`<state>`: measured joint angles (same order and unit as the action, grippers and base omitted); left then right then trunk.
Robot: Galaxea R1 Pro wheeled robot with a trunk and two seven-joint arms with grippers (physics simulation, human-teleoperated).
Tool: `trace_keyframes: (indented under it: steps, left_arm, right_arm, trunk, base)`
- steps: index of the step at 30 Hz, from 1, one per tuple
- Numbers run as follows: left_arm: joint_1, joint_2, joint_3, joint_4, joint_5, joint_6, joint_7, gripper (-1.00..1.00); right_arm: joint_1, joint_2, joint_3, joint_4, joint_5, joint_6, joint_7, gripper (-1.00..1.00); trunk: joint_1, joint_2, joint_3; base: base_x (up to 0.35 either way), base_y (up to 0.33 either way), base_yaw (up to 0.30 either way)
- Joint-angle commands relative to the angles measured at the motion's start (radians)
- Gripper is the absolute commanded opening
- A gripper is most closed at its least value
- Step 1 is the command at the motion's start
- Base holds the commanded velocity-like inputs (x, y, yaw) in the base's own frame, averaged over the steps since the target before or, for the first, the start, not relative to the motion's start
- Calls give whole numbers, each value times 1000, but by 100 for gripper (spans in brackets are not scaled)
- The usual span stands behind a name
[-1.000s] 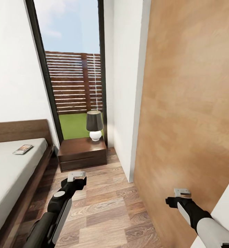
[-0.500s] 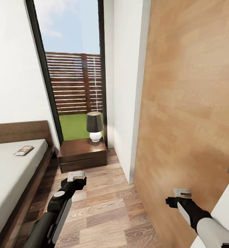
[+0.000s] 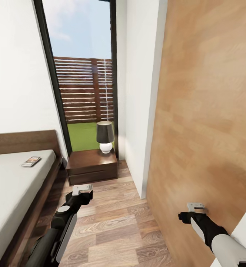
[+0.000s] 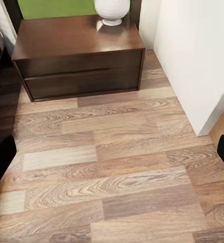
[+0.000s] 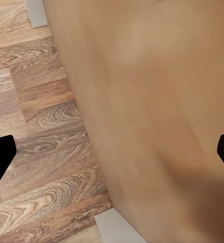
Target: In the bedroom, move the book from the bed onto either nightstand, and place the two sandals side by side next to the bed.
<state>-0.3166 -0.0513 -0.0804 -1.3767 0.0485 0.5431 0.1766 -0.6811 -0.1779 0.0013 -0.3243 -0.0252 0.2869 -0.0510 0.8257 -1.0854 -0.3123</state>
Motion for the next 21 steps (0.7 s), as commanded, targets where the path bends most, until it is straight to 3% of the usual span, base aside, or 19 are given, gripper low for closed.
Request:
trace_keyframes:
  steps: [1, 21]
  left_arm:
    - [-1, 0, -1, -1, 5, 5, 7, 100]
    - [-1, 1, 0, -1, 5, 4, 7, 100]
  right_arm:
    - [0, 0, 0, -2, -3, 6, -3, 100]
    - [0, 0, 2, -2, -2, 6, -3, 100]
  trunk:
    - [-4, 6, 2]
    - [-81, 146, 63]
  base:
    - [0, 0, 213]
    - [0, 0, 252]
